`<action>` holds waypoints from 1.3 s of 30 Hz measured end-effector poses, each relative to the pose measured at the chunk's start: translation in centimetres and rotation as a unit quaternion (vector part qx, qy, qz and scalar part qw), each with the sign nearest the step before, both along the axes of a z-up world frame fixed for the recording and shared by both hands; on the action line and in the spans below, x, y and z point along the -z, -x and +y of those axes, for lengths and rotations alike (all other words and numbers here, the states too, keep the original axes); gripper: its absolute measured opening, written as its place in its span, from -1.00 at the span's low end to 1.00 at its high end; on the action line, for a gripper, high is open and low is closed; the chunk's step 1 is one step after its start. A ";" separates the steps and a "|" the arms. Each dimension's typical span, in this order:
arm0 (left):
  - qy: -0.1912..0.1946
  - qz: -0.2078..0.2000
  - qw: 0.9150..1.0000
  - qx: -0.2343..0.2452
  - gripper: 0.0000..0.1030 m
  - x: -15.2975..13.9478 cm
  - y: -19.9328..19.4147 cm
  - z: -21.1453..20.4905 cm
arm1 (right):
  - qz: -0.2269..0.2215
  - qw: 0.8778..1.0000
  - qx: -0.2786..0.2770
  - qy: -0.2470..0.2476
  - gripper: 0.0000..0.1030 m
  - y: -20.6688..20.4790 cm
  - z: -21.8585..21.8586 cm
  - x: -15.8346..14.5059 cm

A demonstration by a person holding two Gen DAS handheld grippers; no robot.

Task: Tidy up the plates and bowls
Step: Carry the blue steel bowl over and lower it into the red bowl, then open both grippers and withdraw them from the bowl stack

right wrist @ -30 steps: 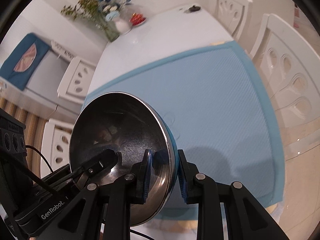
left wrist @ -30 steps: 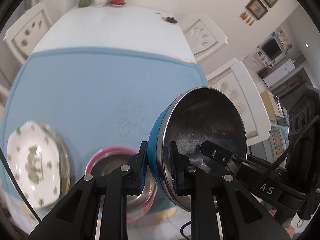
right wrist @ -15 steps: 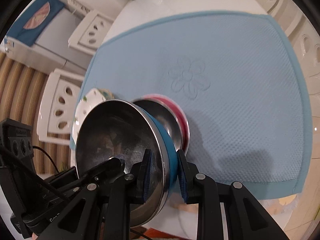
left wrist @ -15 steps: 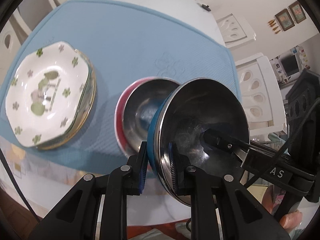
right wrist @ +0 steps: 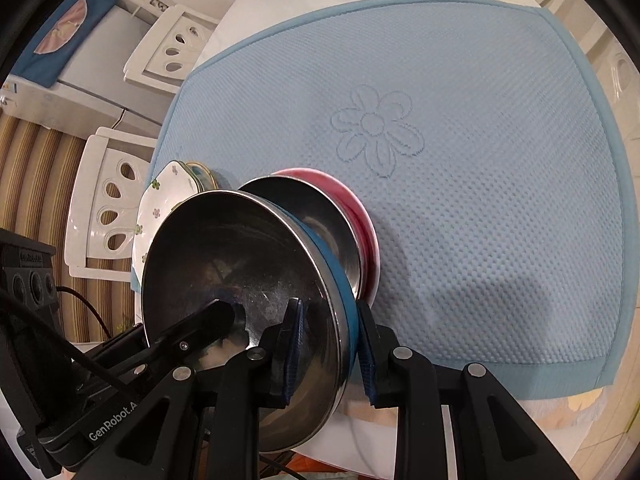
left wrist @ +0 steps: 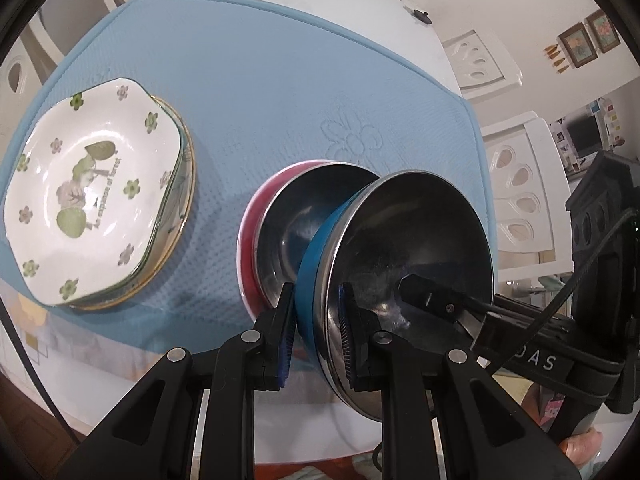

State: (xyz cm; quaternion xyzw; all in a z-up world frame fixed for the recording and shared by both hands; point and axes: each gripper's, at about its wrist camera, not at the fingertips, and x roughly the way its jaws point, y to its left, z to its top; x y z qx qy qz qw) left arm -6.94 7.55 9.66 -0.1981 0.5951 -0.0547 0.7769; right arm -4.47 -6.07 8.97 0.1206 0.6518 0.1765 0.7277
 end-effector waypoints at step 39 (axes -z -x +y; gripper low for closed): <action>-0.097 -0.077 0.991 -0.051 -0.42 -6.0 -0.1 4.6 | -0.034 0.998 0.045 0.001 -0.37 -1.0 -2.4 -3.2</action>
